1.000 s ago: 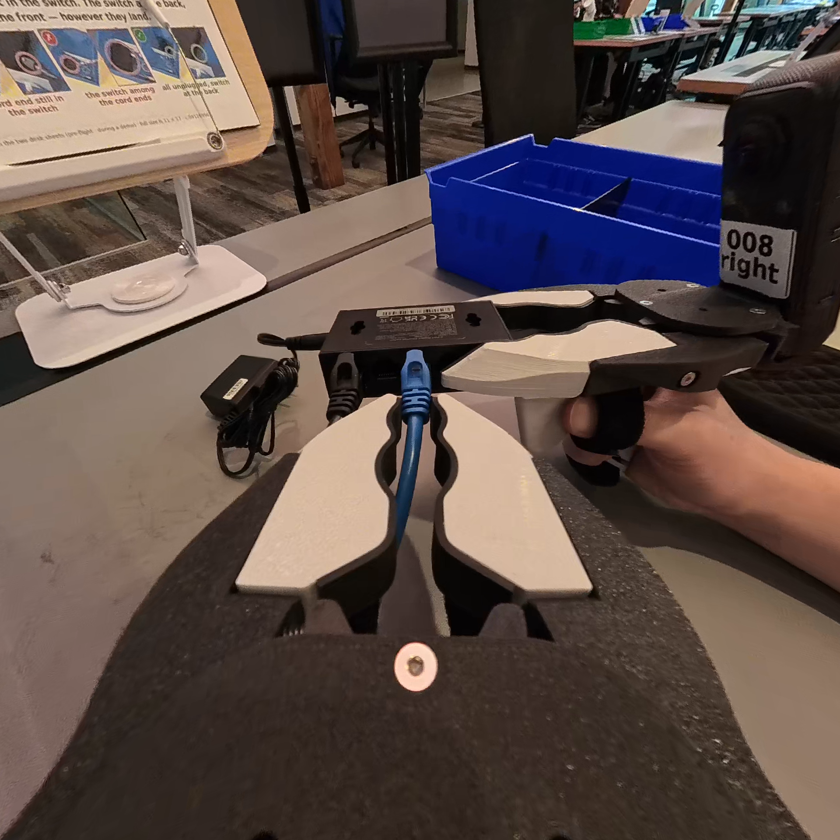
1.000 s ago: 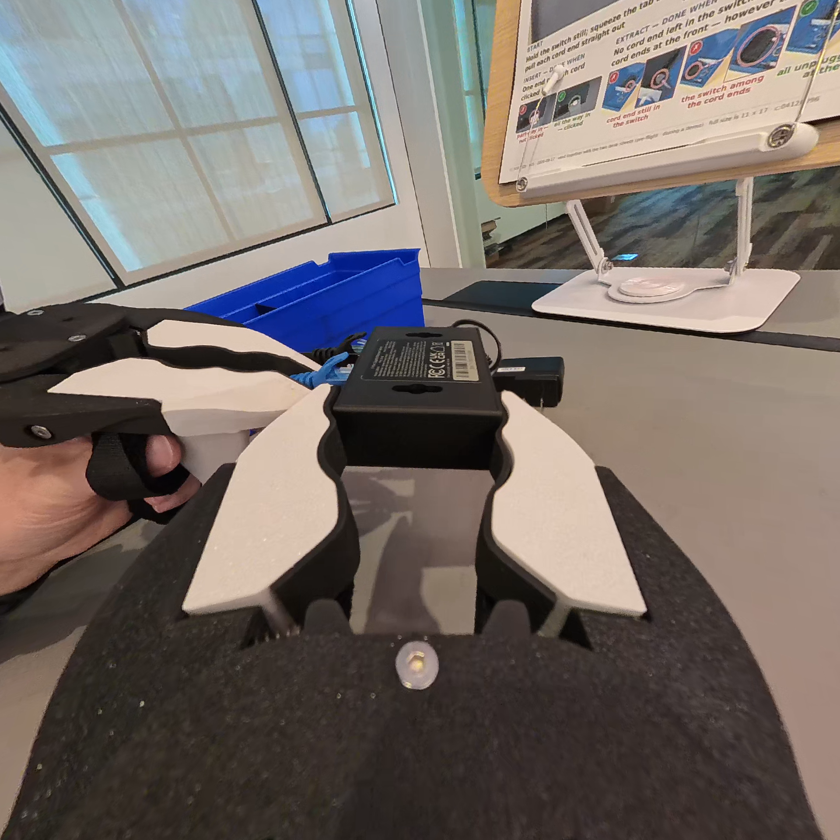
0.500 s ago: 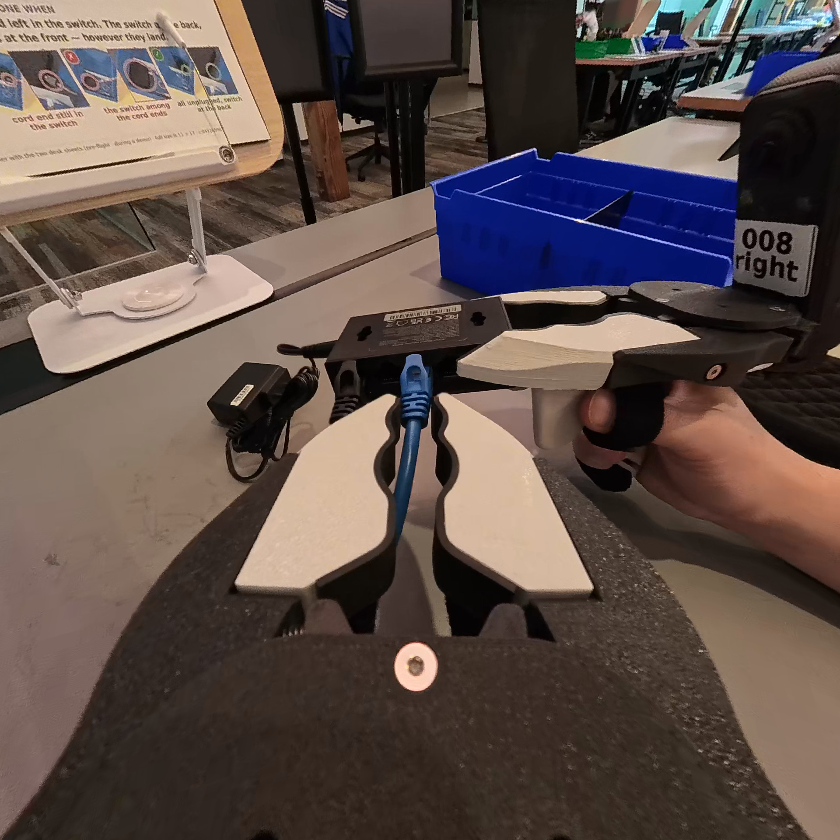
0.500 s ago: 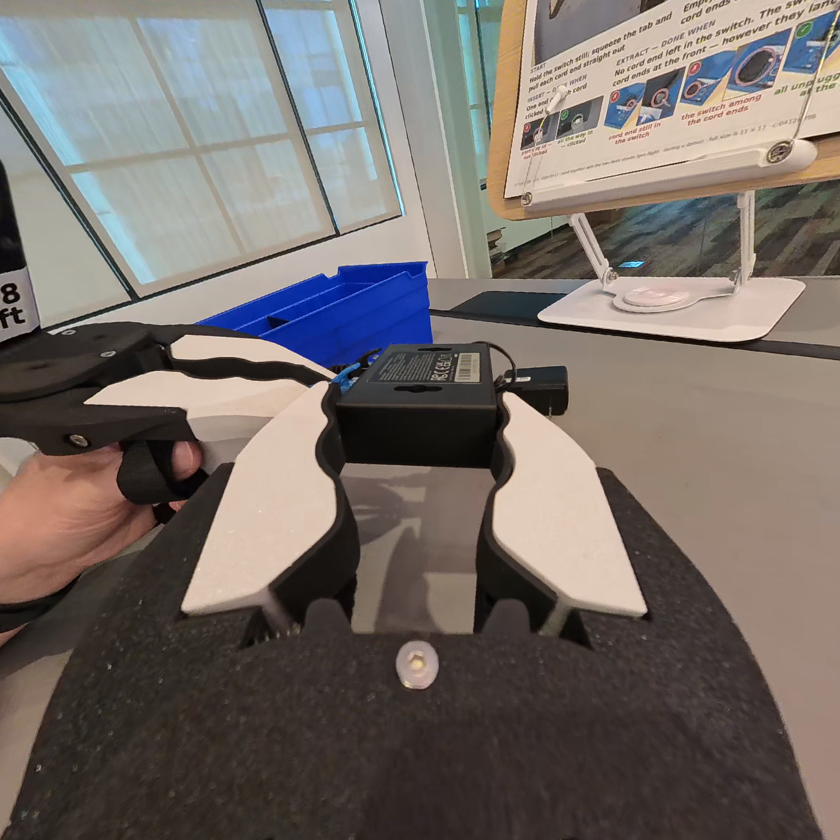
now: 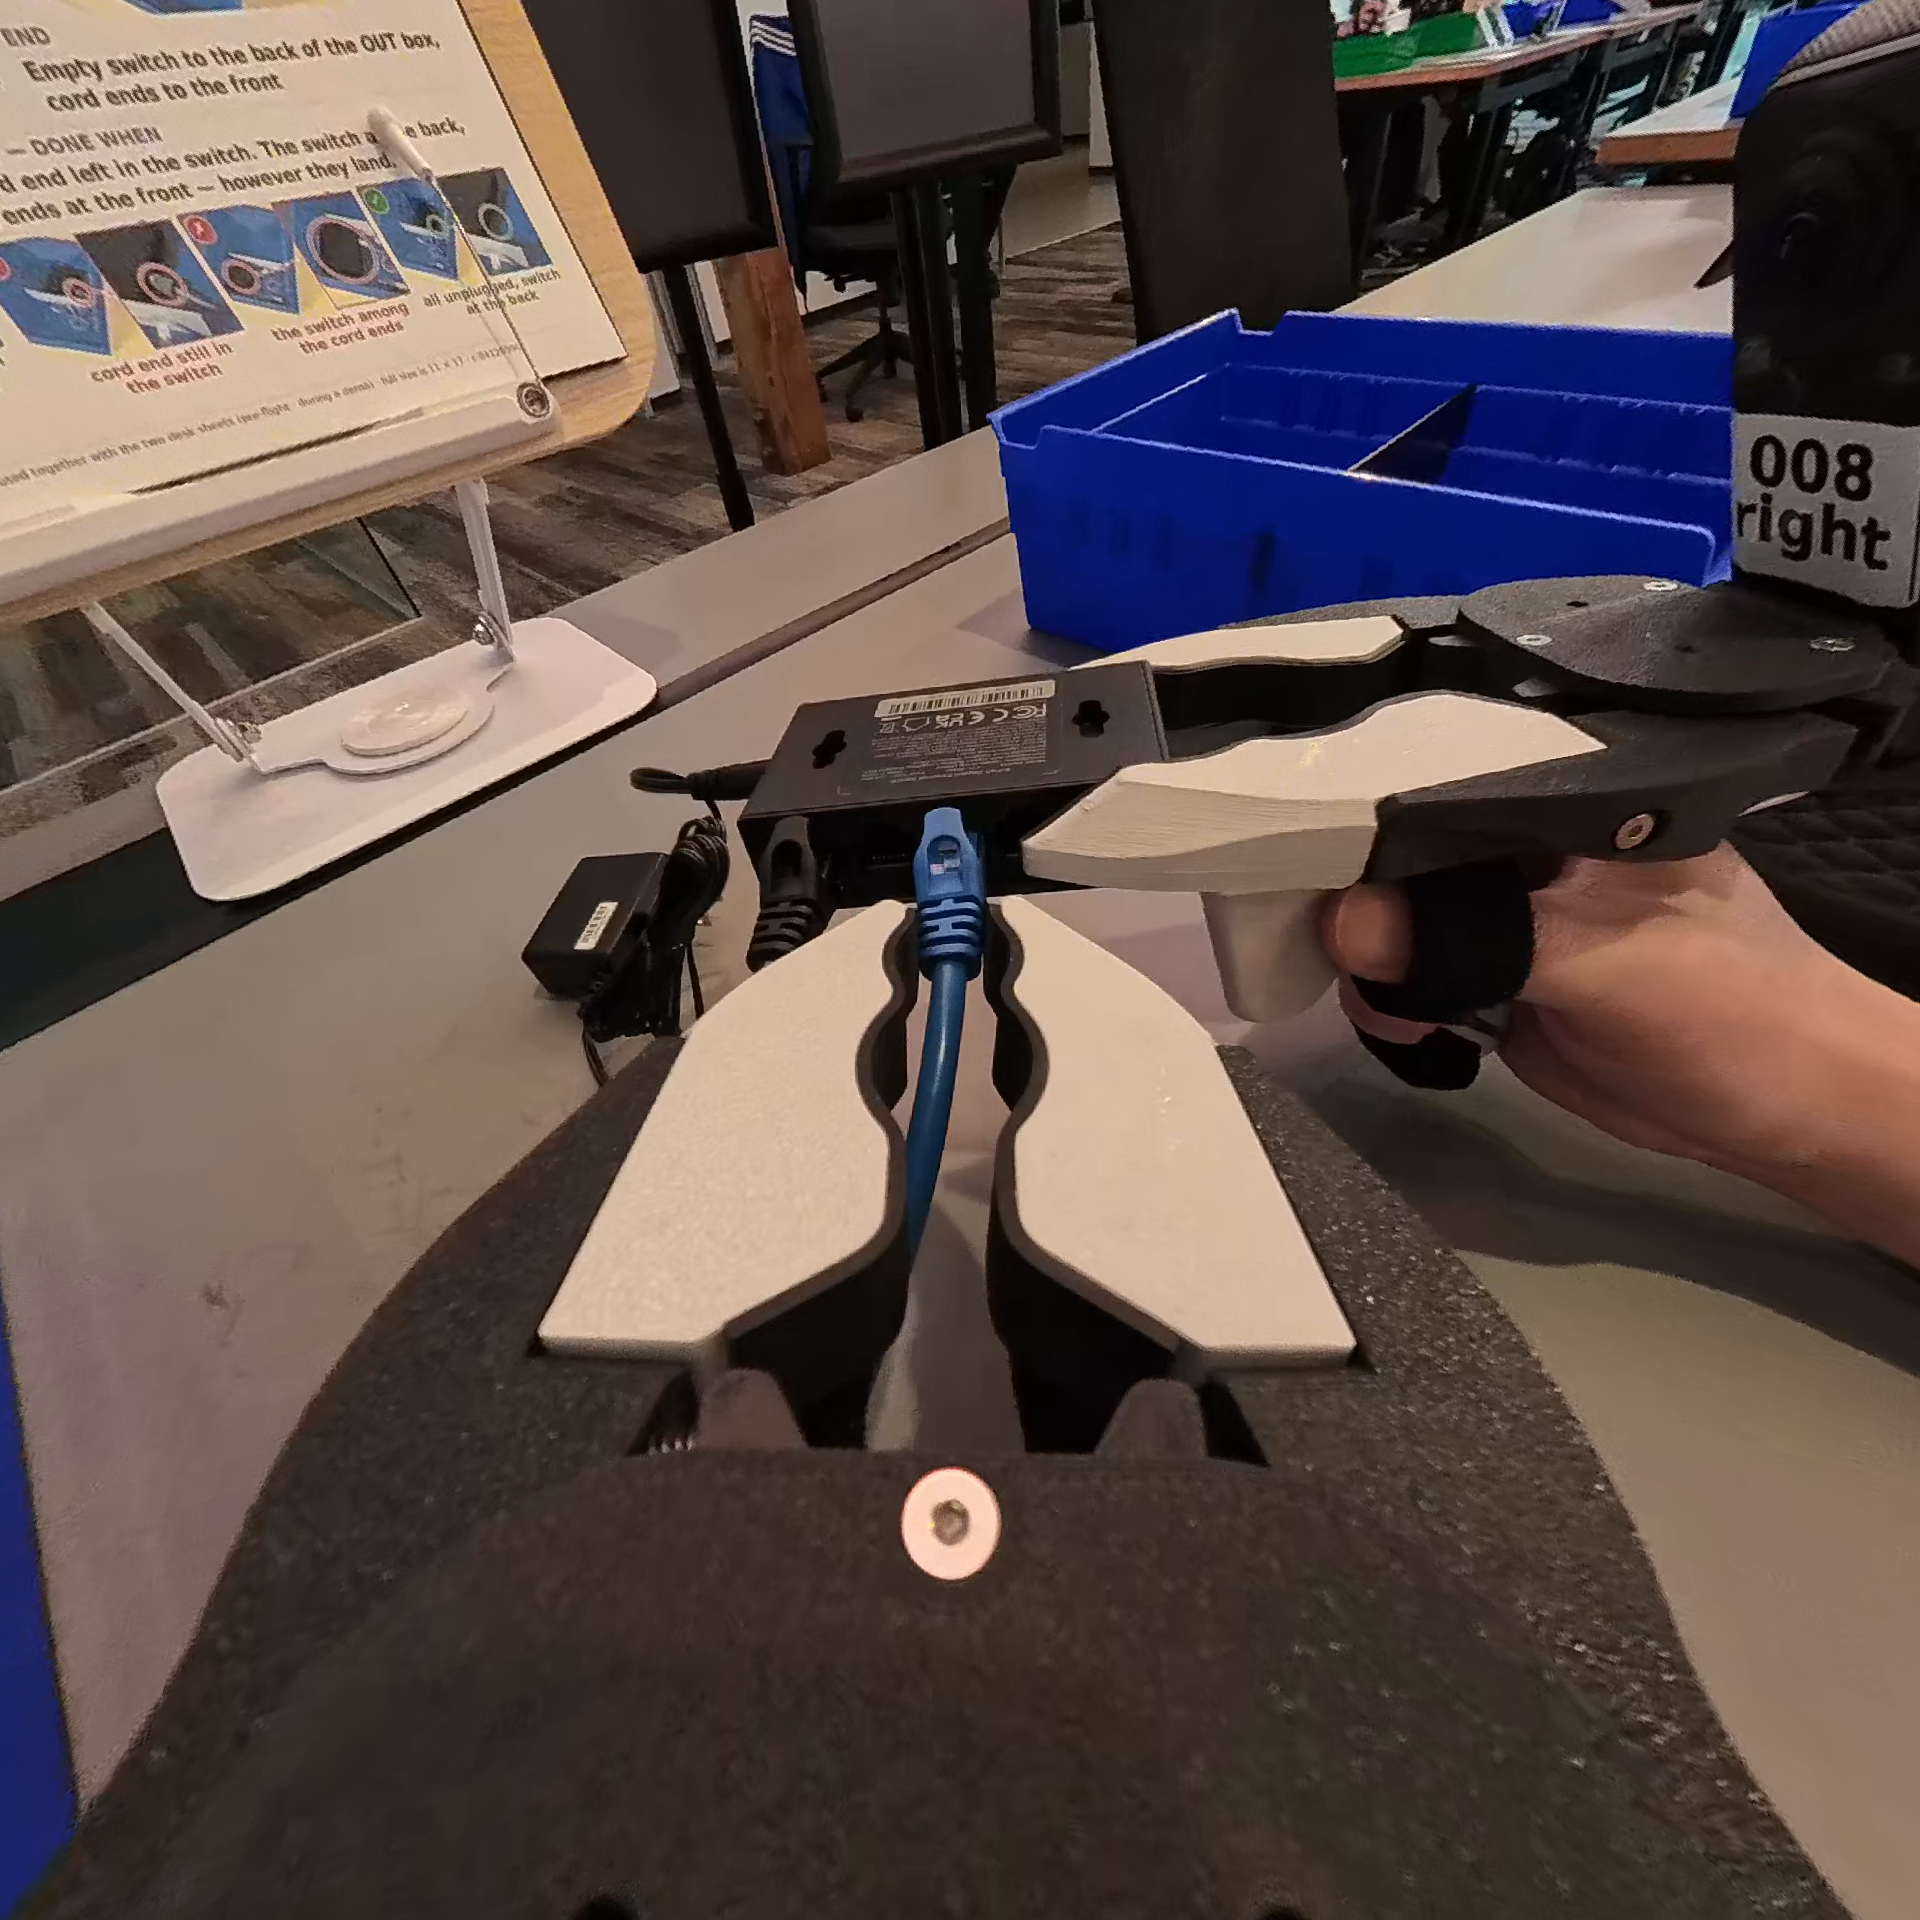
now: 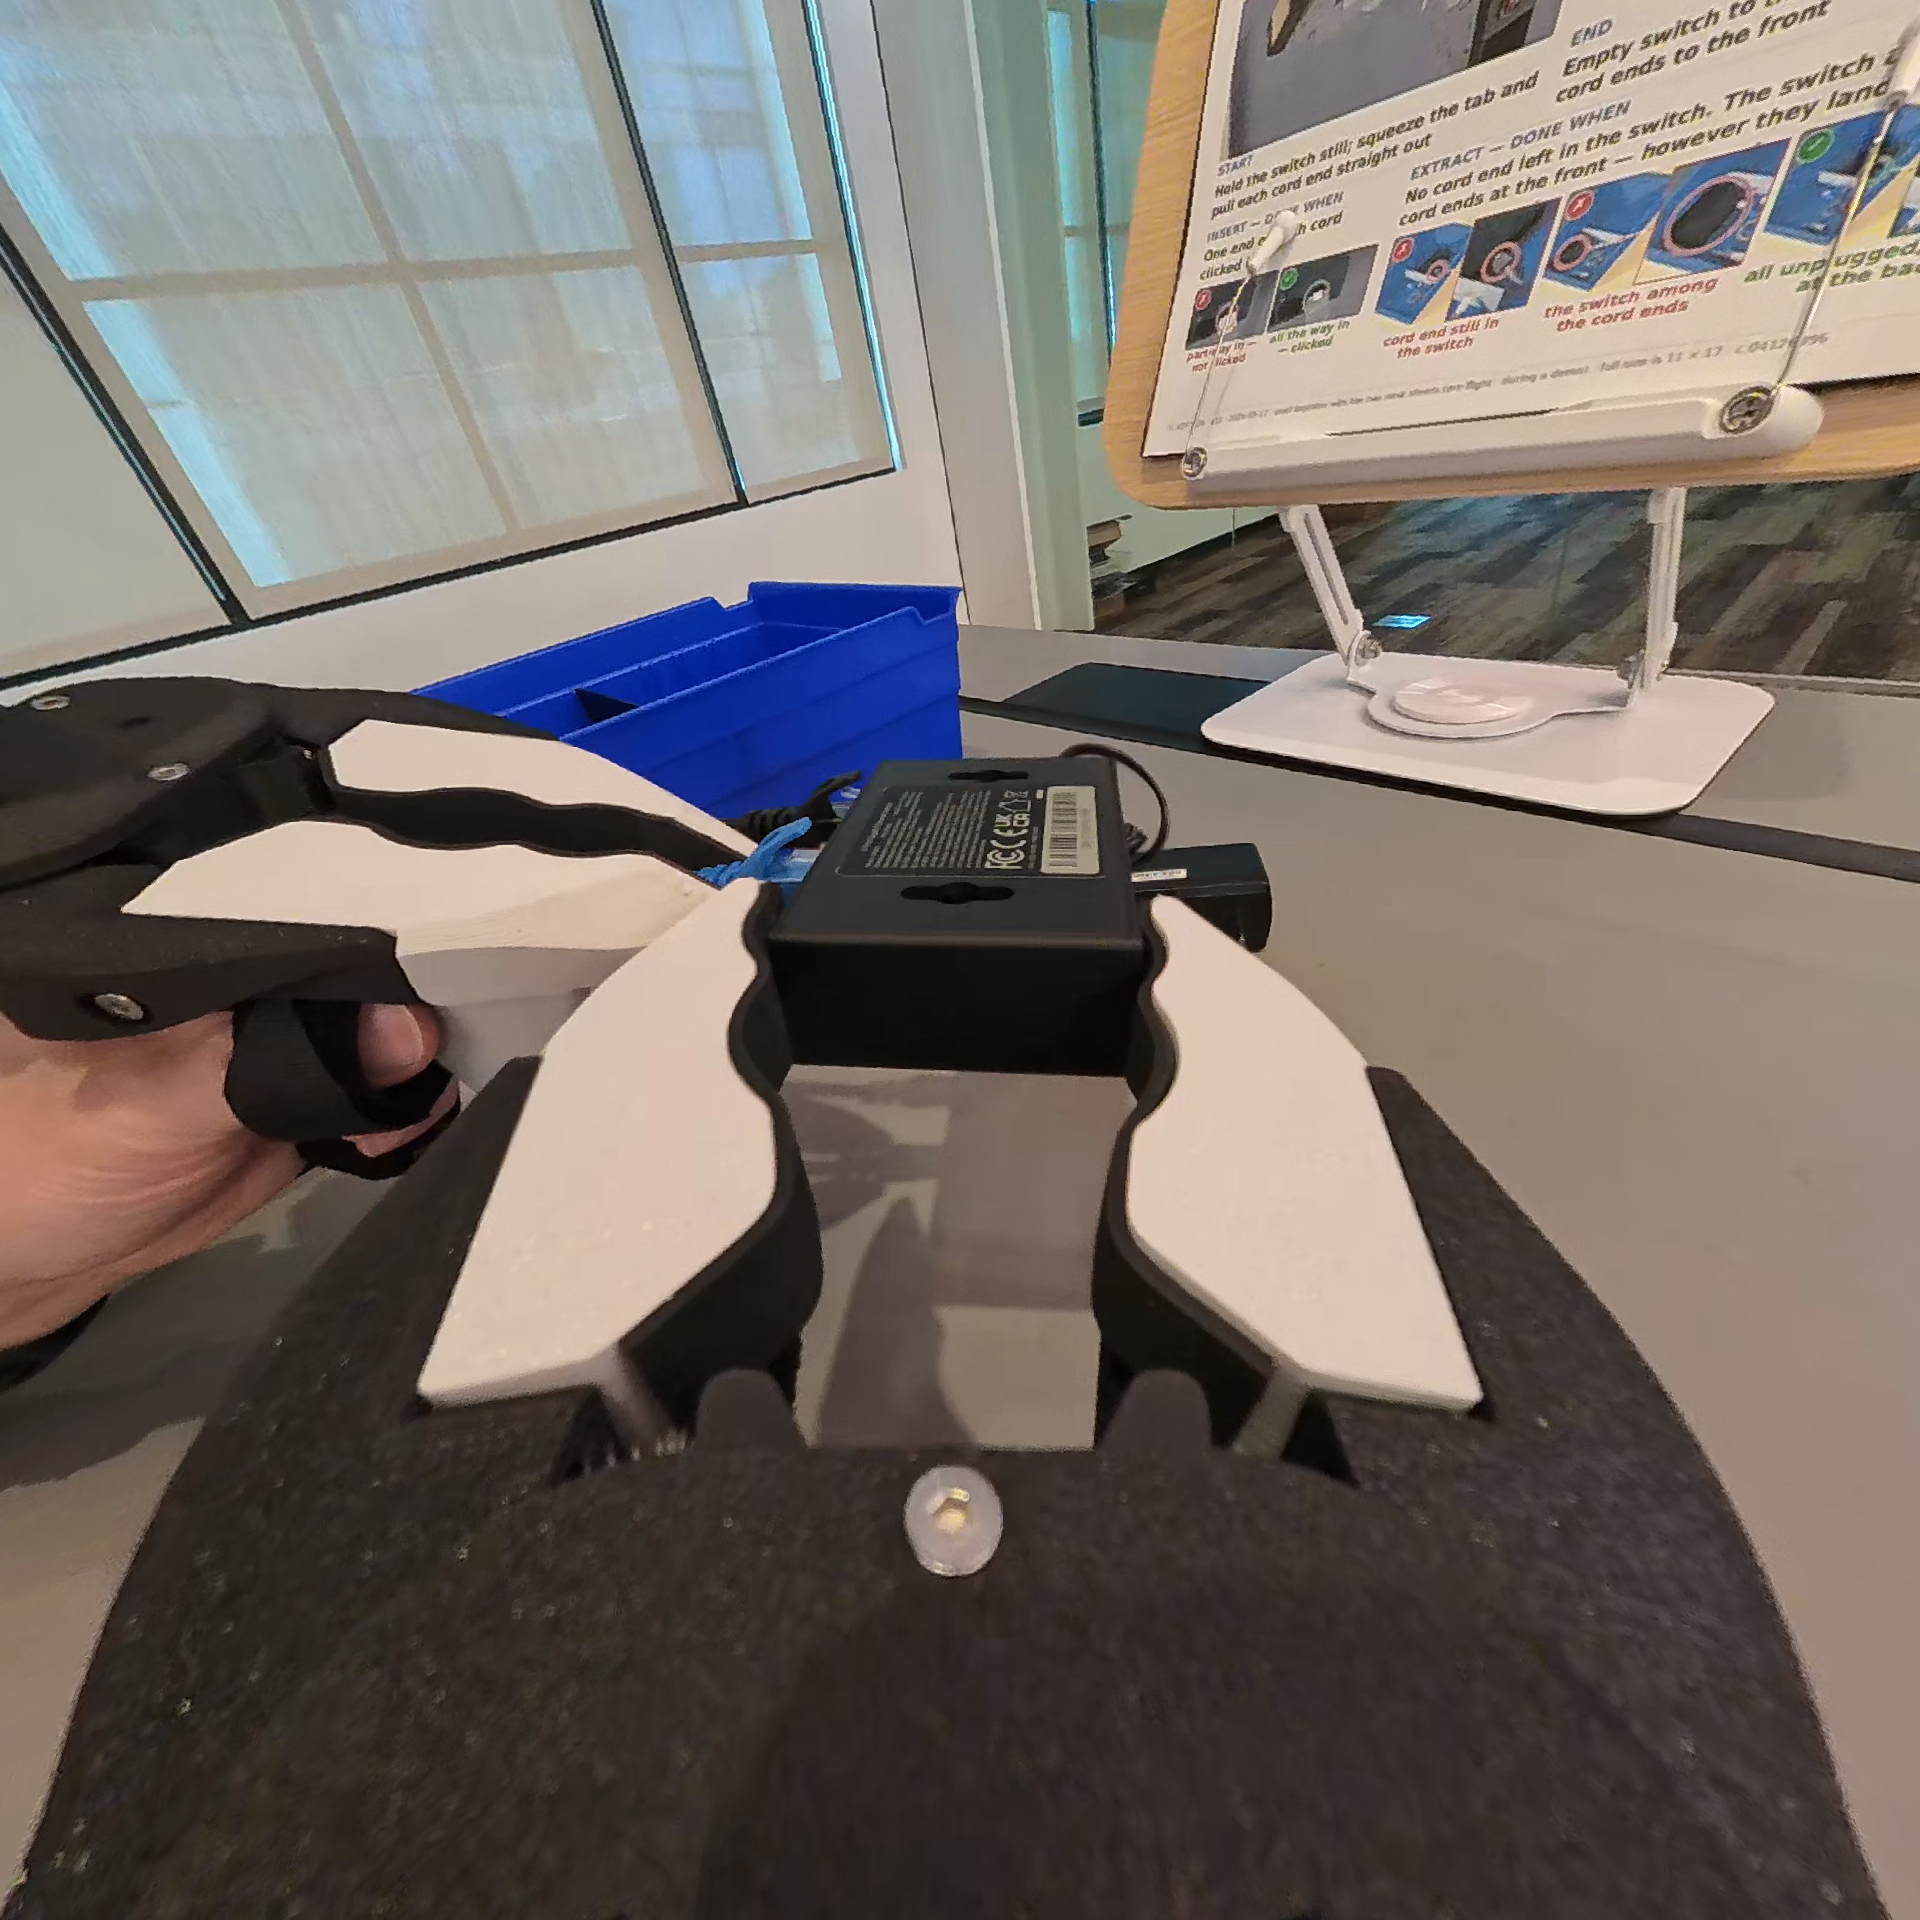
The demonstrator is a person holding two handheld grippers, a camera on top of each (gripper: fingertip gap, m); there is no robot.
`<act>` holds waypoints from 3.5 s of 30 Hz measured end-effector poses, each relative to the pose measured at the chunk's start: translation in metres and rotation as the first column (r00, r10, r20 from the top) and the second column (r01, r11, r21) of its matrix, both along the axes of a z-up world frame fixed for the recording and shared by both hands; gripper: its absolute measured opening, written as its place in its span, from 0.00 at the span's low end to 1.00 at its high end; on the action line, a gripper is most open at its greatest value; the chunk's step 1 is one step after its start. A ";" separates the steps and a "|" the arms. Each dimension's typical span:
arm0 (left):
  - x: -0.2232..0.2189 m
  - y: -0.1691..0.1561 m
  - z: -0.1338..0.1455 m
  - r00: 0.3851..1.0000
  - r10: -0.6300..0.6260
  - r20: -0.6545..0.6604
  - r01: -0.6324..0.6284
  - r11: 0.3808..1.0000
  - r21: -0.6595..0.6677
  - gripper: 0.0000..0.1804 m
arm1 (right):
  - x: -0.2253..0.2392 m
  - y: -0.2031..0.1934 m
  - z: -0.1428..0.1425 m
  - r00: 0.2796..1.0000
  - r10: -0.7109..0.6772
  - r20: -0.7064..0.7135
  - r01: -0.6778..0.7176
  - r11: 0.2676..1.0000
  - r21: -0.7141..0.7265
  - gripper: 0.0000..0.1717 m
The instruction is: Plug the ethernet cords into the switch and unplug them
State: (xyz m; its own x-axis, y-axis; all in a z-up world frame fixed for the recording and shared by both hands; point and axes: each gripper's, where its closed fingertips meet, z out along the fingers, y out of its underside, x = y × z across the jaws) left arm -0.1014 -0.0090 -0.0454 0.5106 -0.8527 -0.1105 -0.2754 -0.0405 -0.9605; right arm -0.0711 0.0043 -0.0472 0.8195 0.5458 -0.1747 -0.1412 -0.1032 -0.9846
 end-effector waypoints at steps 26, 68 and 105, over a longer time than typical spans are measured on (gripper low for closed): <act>0.000 -0.011 0.002 0.994 0.003 -0.112 0.010 0.993 0.118 0.06 | -0.001 -0.010 -0.002 0.973 0.042 0.228 -0.044 0.999 0.004 0.36; 0.005 -0.021 0.019 0.999 -0.010 -0.051 0.022 0.973 0.231 0.06 | 0.005 -0.020 0.028 0.966 -0.108 0.234 0.048 0.967 0.249 0.36; 0.002 -0.020 0.003 0.989 -0.014 -0.148 0.041 0.983 0.177 0.06 | -0.001 -0.026 0.015 0.921 -0.011 0.391 -0.065 0.982 0.179 0.37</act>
State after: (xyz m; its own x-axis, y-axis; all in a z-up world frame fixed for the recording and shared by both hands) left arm -0.0994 -0.0294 -0.0424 0.4545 -0.8258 -0.3339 -0.4117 0.1376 -0.9009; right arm -0.0723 -0.0222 -0.0321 0.7864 0.5604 0.2599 0.2561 0.0871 -0.9627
